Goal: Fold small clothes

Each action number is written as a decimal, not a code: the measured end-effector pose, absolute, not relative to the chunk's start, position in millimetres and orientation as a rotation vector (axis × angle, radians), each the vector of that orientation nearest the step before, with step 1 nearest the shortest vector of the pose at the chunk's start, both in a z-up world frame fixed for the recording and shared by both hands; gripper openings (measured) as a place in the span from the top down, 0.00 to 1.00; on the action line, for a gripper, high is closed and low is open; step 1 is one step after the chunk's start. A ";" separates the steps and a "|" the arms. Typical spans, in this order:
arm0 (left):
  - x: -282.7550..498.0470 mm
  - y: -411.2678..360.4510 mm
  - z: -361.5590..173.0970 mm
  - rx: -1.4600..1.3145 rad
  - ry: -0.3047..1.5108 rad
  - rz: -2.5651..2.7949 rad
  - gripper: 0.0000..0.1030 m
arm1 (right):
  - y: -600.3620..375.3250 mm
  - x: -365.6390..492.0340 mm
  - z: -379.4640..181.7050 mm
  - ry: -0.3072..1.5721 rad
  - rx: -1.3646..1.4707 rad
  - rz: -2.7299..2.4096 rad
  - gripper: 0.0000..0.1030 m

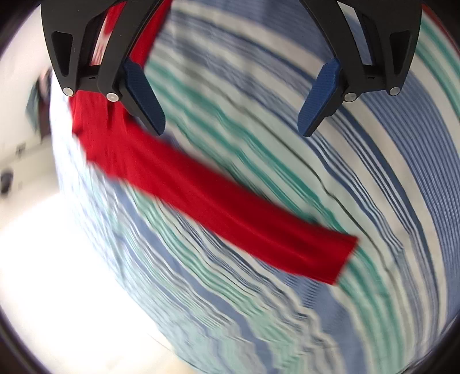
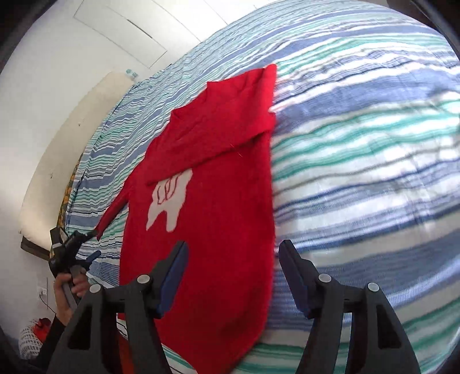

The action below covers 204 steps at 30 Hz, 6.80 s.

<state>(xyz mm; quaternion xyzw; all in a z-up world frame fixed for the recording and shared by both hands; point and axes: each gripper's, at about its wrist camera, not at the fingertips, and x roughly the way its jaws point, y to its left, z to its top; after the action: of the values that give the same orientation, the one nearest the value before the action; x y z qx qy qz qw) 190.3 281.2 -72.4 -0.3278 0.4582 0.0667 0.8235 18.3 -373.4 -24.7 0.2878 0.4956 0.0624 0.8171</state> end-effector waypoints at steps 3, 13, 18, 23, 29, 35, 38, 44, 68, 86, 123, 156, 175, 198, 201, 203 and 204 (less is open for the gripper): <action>204.2 327.5 -95.7 -0.832 0.969 0.198 0.31 | -370.7 15.2 -28.3 1.085 0.575 0.137 0.37; 220.8 366.0 -117.6 -1.030 0.843 0.263 0.33 | -345.6 29.1 -33.6 1.108 0.494 0.176 0.37; 232.1 359.2 -95.2 -0.911 0.875 0.277 0.95 | -350.4 24.1 -34.7 1.103 0.504 0.165 0.37; 238.8 249.2 5.1 -0.467 0.784 0.110 0.95 | -356.7 20.8 -34.2 1.080 0.515 0.159 0.37; 232.1 22.0 94.6 -0.171 0.689 -0.389 0.90 | -355.3 20.4 -34.0 1.066 0.509 0.171 0.37; 169.9 -96.9 24.0 -0.043 0.910 -0.582 0.32 | -369.9 12.2 -28.3 1.027 0.525 0.144 0.37; 154.3 -63.0 -39.2 -0.048 1.091 -0.544 0.48 | -382.8 6.4 -27.5 1.012 0.560 0.120 0.37; 187.6 68.6 -42.2 -0.119 1.108 -0.299 0.54 | -395.0 2.3 -35.5 1.012 0.602 0.104 0.37; 284.1 92.4 -90.8 -0.063 1.088 -0.028 0.71 | -391.5 11.7 -44.4 1.054 0.546 0.061 0.37; 189.9 87.8 -3.7 0.158 0.917 0.053 0.18 | -389.7 -5.0 -6.5 0.957 0.423 -0.013 0.37; 132.2 105.7 -16.7 -0.478 1.299 -0.551 0.95 | -358.2 -1.1 2.8 1.194 0.662 0.464 0.95; 382.7 98.2 -42.1 -0.431 1.148 -0.263 0.17 | -333.6 286.2 6.7 0.968 0.436 0.345 0.62; 299.8 142.6 -70.6 -0.502 1.233 -0.228 0.17 | -349.7 186.4 -65.8 1.154 0.306 0.150 0.67; 315.1 -21.8 34.3 -0.152 1.182 -0.327 0.91 | -389.6 13.3 -22.1 0.899 0.492 0.135 0.60; 291.4 -95.2 57.8 -0.061 1.138 -0.466 0.91 | -394.0 8.2 -24.9 0.903 0.512 0.137 0.60; 272.5 -144.4 57.0 0.008 1.115 -0.529 0.91 | -403.4 3.6 -26.2 0.906 0.535 0.122 0.60; 263.4 -166.6 51.1 0.032 1.108 -0.551 0.91 | -408.5 2.6 -27.2 0.902 0.554 0.112 0.60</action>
<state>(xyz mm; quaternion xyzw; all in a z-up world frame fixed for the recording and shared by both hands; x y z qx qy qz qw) 263.4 -166.6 51.1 0.0152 0.5194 -0.2584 0.8144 2.6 -408.5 -27.2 0.2641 0.4302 0.0535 0.8616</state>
